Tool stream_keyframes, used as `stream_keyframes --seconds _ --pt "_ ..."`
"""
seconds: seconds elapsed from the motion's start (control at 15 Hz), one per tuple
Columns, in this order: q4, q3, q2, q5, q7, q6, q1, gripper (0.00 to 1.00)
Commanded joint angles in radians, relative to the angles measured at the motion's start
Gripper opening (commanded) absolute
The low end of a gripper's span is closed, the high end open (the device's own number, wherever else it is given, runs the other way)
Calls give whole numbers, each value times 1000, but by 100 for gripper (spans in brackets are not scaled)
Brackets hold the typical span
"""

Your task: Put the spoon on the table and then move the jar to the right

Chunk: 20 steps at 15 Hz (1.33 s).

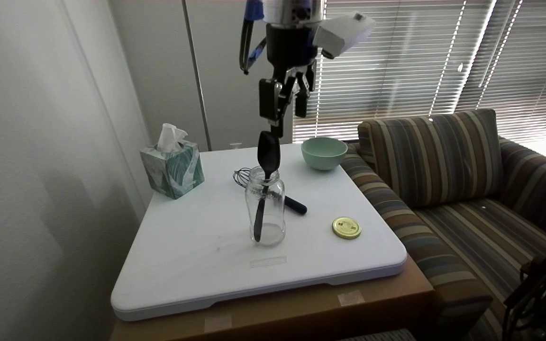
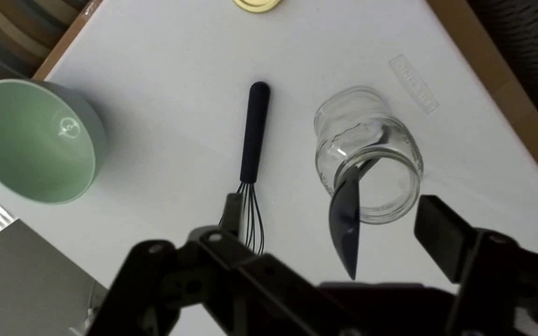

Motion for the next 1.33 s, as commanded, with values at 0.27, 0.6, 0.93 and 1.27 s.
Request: stream_keyframes --seconds 0.27,0.6,0.93,1.27 --pt "24 30 90 93 -55 133 -29 100" --pt "55 27 140 94 -59 147 -28 60" --pt "65 26 120 80 -50 138 -14 24" --pt "66 10 80 36 -33 140 10 0"
